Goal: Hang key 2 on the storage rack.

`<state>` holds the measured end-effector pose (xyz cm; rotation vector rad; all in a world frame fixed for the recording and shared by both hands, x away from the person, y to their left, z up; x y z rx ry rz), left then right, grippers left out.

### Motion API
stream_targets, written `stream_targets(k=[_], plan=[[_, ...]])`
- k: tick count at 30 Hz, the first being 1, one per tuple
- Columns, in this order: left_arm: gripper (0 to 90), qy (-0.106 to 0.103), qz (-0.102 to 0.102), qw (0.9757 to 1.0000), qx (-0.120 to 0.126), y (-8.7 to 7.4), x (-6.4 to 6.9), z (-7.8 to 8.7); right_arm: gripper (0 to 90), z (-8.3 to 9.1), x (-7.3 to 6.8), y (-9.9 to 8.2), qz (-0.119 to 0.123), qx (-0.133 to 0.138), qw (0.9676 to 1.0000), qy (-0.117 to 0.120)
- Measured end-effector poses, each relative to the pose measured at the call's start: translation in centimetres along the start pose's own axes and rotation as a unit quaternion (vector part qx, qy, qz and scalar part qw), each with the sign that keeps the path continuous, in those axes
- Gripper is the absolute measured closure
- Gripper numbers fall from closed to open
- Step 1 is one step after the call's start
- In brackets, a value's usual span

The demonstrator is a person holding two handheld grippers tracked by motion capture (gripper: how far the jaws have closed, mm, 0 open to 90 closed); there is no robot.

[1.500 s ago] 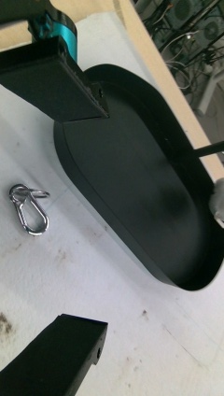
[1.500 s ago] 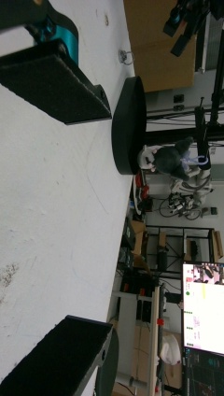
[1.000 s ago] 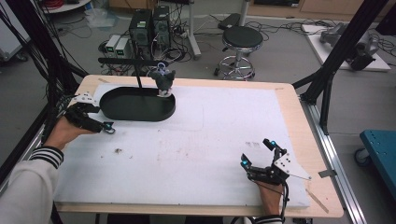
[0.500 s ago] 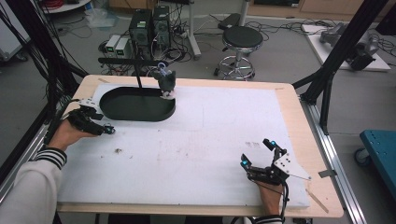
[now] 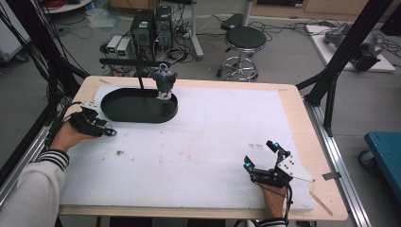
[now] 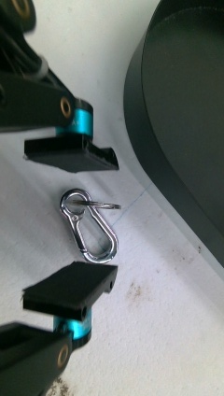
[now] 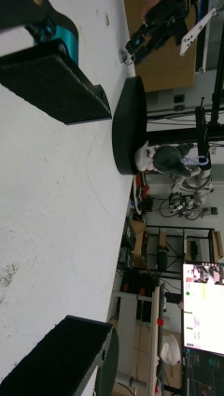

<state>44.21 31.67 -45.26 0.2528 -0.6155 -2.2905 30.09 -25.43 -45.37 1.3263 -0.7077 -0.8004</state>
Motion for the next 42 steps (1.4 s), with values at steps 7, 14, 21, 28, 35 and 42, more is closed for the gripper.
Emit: stream_targets(k=[7, 14, 21, 28, 35, 42], plan=[[56.5, 0.008, -0.004, 1.0, -0.004, -0.07, -0.08, 0.12, 0.6, 0.0, 0.01, 0.0, 0.0, 0.0, 1.0, 0.0], [63.5, 0.013, 0.001, 0.9999, -0.009, -0.19, -0.24, 0.09, 0.5, -0.01, 0.01, 0.0, 0.0, 0.001, 1.0, 0.0], [71.6, 0.018, -0.004, 0.9998, -0.012, -0.1, -0.24, -0.08, 0.5, 0.0, 0.01, 0.0, 0.0, 0.0, 1.0, 0.0], [77.3, 0.028, -0.005, 0.9995, -0.012, -0.08, -0.3, -0.1, 0.6, -0.01, 0.01, 0.0, 0.001, 0.0, 1.0, 0.0], [81.4, 0.031, -0.001, 0.9994, -0.016, -0.1, -0.41, -0.07, 0.6, 0.03, -0.07, -0.03, -0.004, -0.003, 1.0, 0.001], [87.6, 0.03, -0.003, 0.9994, -0.015, 0.06, -0.2, -0.21, 0.6, 0.03, -0.07, -0.03, -0.004, -0.002, 1.0, 0.001]])
Point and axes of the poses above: each handheld gripper's, and its own axes: z roughly backward along the jaws, y roughly out of its top, x roughly to its right, the point moved 5 cm from there along -z, roughly forward along the jaws, and after that the axes turned 7 degrees about -x, right-handed, at the moved point
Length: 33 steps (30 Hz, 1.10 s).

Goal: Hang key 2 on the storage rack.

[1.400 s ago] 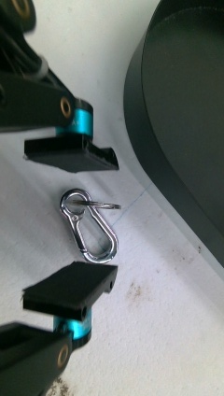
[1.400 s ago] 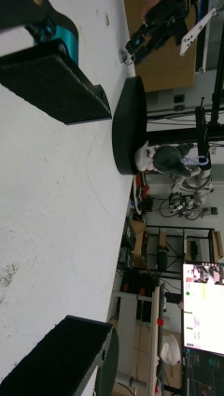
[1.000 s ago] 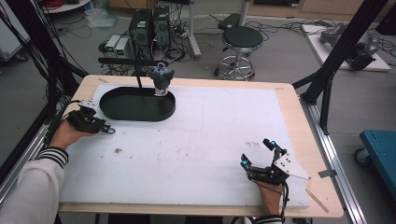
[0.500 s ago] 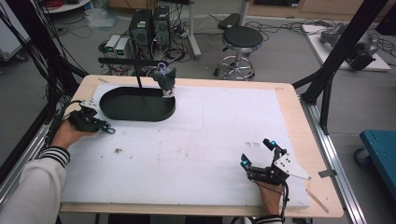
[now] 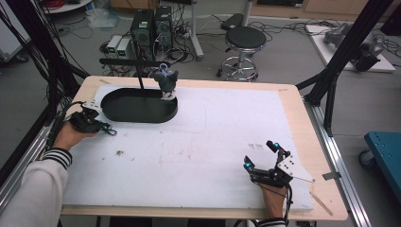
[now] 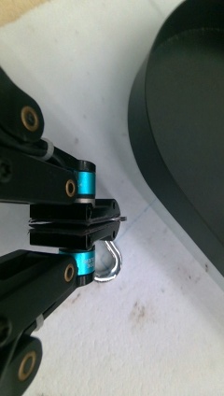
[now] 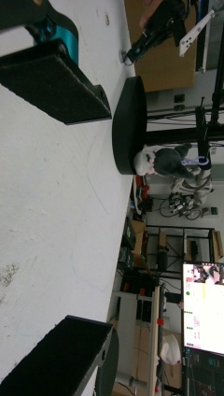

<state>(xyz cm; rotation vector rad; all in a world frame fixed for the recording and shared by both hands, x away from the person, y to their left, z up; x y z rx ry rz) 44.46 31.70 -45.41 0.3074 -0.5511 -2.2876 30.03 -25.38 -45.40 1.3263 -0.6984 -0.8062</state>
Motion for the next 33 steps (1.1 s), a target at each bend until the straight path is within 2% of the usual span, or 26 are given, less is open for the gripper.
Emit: stream_targets(k=[8, 16, 24, 29, 30, 33], plan=[[88.2, -0.004, 0.006, 1.0, -0.002, -0.1, 0.0, 0.2, 0.6, 0.0, 0.0, 0.0, 0.002, 0.002, 1.0, -0.001], [88.4, -0.003, 0.008, 0.9999, 0.014, 0.2, 0.3, 1.0, 0.6, 0.0, 0.0, 0.0, 0.003, 0.002, 1.0, -0.001], [88.5, -0.008, 0.008, 0.9979, 0.064, 1.0, 1.1, 3.0, 0.6, 0.0, 0.1, 0.0, 0.003, 0.002, 1.0, -0.001], [88.5, -0.017, 0.017, 0.9949, 0.098, 1.5, 1.4, 4.1, 0.5, 0.0, 0.1, 0.0, 0.003, 0.002, 1.0, -0.001], [88.5, -0.021, 0.022, 0.9934, 0.11, 1.6, 1.5, 4.4, 0.5, 0.0, 0.0, 0.0, 0.003, 0.002, 1.0, -0.001], [88.5, -0.022, 0.028, 0.9915, 0.125, 1.8, 1.7, 5.1, 0.6, 0.0, 0.0, 0.0, 0.002, 0.002, 1.0, 0.0]])
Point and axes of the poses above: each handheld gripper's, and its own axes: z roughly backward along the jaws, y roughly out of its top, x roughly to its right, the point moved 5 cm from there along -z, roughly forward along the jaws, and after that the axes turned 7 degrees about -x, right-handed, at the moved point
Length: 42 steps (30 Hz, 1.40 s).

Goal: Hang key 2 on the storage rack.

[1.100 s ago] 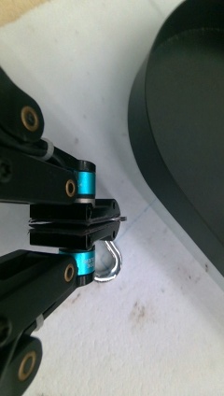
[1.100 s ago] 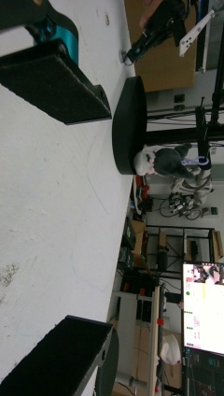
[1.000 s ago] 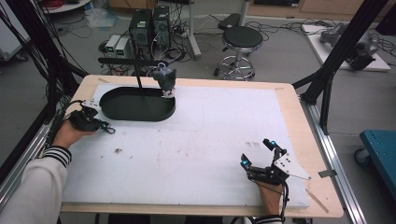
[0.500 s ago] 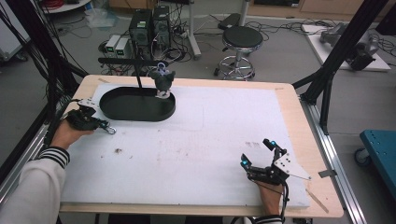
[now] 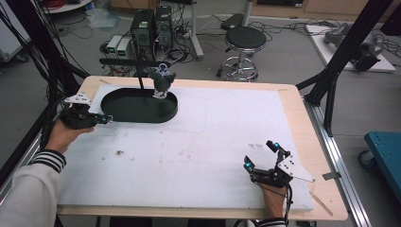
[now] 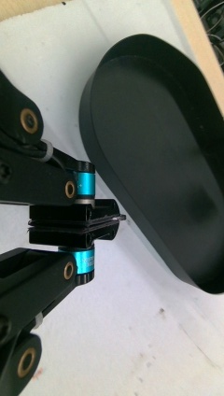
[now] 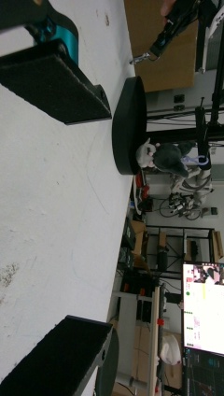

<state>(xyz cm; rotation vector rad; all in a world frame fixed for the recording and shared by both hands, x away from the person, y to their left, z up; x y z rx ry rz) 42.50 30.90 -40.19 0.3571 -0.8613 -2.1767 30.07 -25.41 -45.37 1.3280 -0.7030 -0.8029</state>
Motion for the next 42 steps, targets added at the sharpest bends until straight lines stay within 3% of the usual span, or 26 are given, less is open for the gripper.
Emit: stream_targets(k=[6, 20, 36, 42], plan=[[88.5, 0.003, -0.003, 0.9997, 0.023, 1.0, 0.5, 1.3, 0.5, 0.0, 0.0, 0.0, 0.002, 0.001, 1.0, -0.001], [88.5, -0.01, -0.033, 0.996, 0.082, 6.2, 2.2, 4.0, 0.6, 0.0, -0.1, 0.0, -0.001, -0.001, 1.0, 0.001], [88.5, -0.013, -0.045, 0.9933, 0.105, 10.3, 2.2, 4.1, 0.5, 0.0, 0.0, 0.0, -0.002, 0.001, 1.0, 0.0], [88.4, 0.0, -0.042, 0.9933, 0.108, 11.4, 1.5, 4.3, 0.5, 0.0, 0.0, 0.0, 0.001, 0.002, 1.0, -0.001]])
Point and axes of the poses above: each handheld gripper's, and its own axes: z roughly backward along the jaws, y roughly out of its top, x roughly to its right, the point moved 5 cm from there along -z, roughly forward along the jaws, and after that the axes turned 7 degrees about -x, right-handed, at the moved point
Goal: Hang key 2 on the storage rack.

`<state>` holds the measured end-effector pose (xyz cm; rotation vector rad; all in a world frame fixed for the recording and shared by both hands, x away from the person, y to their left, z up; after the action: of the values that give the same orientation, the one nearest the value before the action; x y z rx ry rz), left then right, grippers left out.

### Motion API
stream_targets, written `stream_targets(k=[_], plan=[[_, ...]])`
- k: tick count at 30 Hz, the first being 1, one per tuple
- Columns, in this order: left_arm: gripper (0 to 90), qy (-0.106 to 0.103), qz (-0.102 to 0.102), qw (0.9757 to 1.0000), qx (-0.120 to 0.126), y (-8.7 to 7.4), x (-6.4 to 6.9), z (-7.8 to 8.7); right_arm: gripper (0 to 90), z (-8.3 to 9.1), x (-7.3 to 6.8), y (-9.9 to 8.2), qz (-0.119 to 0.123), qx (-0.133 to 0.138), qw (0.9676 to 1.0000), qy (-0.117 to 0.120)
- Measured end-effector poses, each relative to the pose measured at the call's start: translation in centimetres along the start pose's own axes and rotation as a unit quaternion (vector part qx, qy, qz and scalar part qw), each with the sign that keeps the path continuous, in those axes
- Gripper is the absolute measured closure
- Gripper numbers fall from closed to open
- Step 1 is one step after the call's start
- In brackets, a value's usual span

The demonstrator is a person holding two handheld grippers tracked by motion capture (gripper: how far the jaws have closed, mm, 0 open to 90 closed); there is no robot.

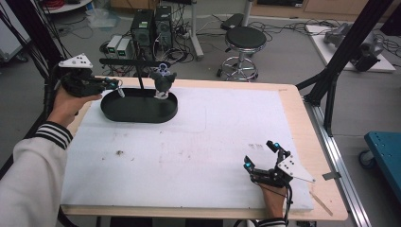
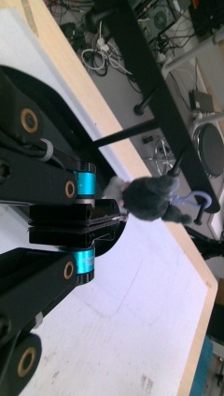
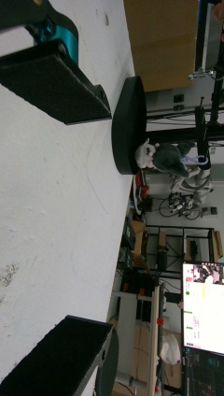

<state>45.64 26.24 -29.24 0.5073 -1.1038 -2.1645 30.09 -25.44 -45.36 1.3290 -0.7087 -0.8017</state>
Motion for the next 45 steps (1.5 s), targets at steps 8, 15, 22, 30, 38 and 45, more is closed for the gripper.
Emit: stream_targets(k=[8, 15, 22, 30, 38, 45], plan=[[88.4, 0.007, 0.002, 1.0, 0.0, 0.8, -1.2, -0.5, 0.6, 0.0, 0.0, 0.0, 0.002, 0.0, 1.0, 0.0], [88.5, 0.004, -0.002, 1.0, -0.005, 2.1, -1.8, -1.2, 0.6, 0.0, 0.0, 0.0, 0.001, -0.001, 1.0, 0.0], [88.5, -0.005, -0.013, 0.9999, -0.008, 3.4, -1.6, -2.3, 0.5, 0.0, 0.0, 0.0, 0.001, -0.001, 1.0, -0.001], [88.4, -0.016, -0.023, 0.9995, -0.012, 4.6, -1.2, -3.7, 0.6, 0.0, 0.0, 0.0, 0.001, -0.001, 1.0, -0.001], [88.5, -0.022, -0.018, 0.9994, -0.022, 4.4, -1.4, -5.4, 0.5, 0.0, -0.1, 0.0, -0.003, -0.003, 1.0, 0.001], [88.4, -0.024, -0.02, 0.9992, -0.025, 5.1, -1.4, -6.7, 0.6, 0.0, -0.1, 0.0, -0.002, -0.003, 1.0, 0.001]])
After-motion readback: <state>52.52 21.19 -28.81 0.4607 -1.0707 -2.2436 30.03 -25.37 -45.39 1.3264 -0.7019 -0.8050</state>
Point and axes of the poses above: each handheld gripper's, and its own axes: z roughly backward along the jaws, y roughly out of its top, x roughly to its right, the point moved 5 cm from there along -z, roughly forward along the jaws, and after that the axes turned 7 degrees about -x, right-handed, at the moved point
